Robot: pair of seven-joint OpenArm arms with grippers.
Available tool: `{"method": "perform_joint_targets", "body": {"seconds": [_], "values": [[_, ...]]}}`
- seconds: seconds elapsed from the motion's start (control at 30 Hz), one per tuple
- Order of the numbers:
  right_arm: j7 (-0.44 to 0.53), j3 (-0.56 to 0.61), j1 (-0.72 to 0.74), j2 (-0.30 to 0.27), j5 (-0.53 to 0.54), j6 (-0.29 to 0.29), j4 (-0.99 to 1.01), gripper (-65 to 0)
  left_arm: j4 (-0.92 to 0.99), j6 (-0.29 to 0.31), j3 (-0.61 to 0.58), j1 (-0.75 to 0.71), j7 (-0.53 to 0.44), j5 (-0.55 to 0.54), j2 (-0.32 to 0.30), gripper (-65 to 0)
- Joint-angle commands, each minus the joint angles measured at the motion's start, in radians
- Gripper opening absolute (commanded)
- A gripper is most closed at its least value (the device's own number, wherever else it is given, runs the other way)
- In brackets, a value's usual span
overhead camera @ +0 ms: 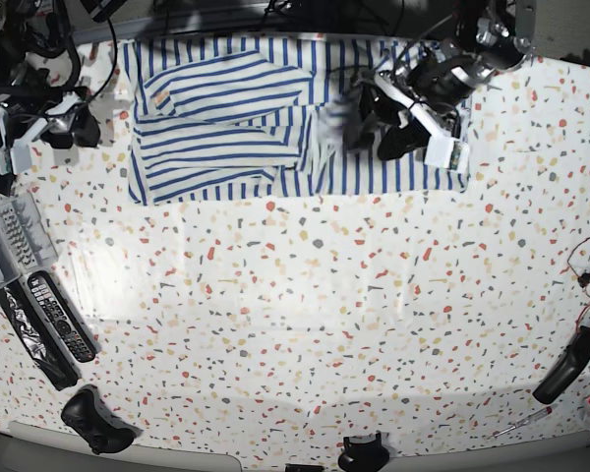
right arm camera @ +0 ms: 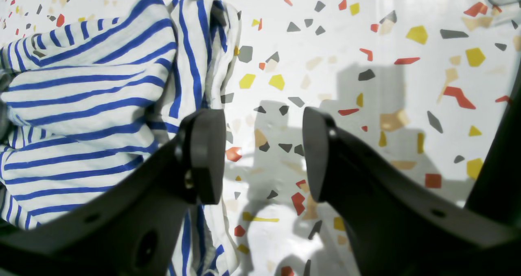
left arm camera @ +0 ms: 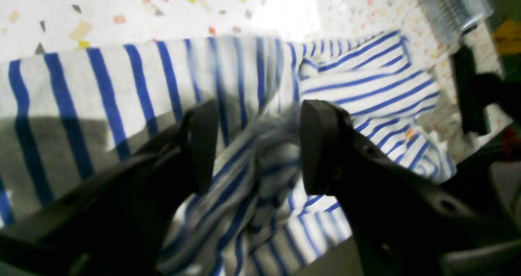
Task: Layout the t-shirt on the table in an organized manner, then fold the t-shirt properly
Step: 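Grasp the shirt end near the left gripper and fold it toward the middle, then release the folded end and move the left gripper away from the shirt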
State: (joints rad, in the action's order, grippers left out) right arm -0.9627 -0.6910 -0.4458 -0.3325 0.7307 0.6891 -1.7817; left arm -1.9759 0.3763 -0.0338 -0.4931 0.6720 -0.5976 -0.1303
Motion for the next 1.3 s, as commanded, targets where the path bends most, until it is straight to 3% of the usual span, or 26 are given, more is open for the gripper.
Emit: {"method": "perform_joint_targets", "body": {"seconds": [0.0, 0.07, 0.17, 0.37, 0.53, 0.63, 0.7, 0.77, 1.03, 1.1, 1.27], "values": [[0.02, -0.009, 0.002, -0.016, 0.014, 0.009, -0.018, -35.5, -0.018, 0.04, -0.003, 0.0, -0.023, -0.037, 0.0, -35.0], [0.02, -0.009, 0.002, -0.016, 0.014, 0.009, -0.018, -35.5, -0.018, 0.097, -0.002, 0.001, -0.023, -0.051, -0.001, -34.9], [0.019, -0.009, 0.002, -0.016, 0.014, 0.009, -0.018, -35.5, -0.019, 0.127, 0.016, 0.002, -0.01, -0.037, -0.005, -35.0], [0.019, -0.009, 0.002, -0.017, 0.014, 0.009, -0.018, -35.5, -0.019, 0.133, 0.138, -0.006, 0.09, 0.031, -0.006, -34.9], [0.019, -0.009, 0.002, -0.017, 0.014, 0.009, -0.018, -35.5, -0.019, 0.141, 0.276, -0.031, 0.102, 0.021, -0.006, -34.9], [0.02, -0.009, 0.003, -0.017, 0.014, 0.009, -0.018, -35.5, -0.019, 0.162, 0.294, -0.068, 0.151, -0.027, -0.006, -34.9], [0.02, -0.009, 0.003, -0.016, 0.014, 0.009, -0.018, -35.5, -0.019, 0.202, 0.286, -0.093, 0.186, -0.09, -0.006, -34.9], [0.02, -0.009, 0.003, -0.016, 0.014, 0.009, -0.018, -35.5, -0.019, 0.206, 0.263, -0.113, 0.207, -0.13, -0.006, -35.0], [0.013, -0.009, 0.002, -0.016, 0.014, 0.009, -0.018, -35.5, -0.018, 0.208, 0.005, -0.122, 0.222, -0.128, -0.006, -35.0], [0.011, -0.009, 0.002, -0.017, 0.014, 0.009, -0.018, -35.5, -0.018, 0.208, -0.064, -0.116, 0.213, -0.087, -0.006, -37.7], [0.001, -0.009, 0.002, -0.017, 0.013, 0.009, -0.018, -35.5, -0.018, 0.214, -0.086, -0.073, 0.248, -0.073, -0.006, -39.4]]}}
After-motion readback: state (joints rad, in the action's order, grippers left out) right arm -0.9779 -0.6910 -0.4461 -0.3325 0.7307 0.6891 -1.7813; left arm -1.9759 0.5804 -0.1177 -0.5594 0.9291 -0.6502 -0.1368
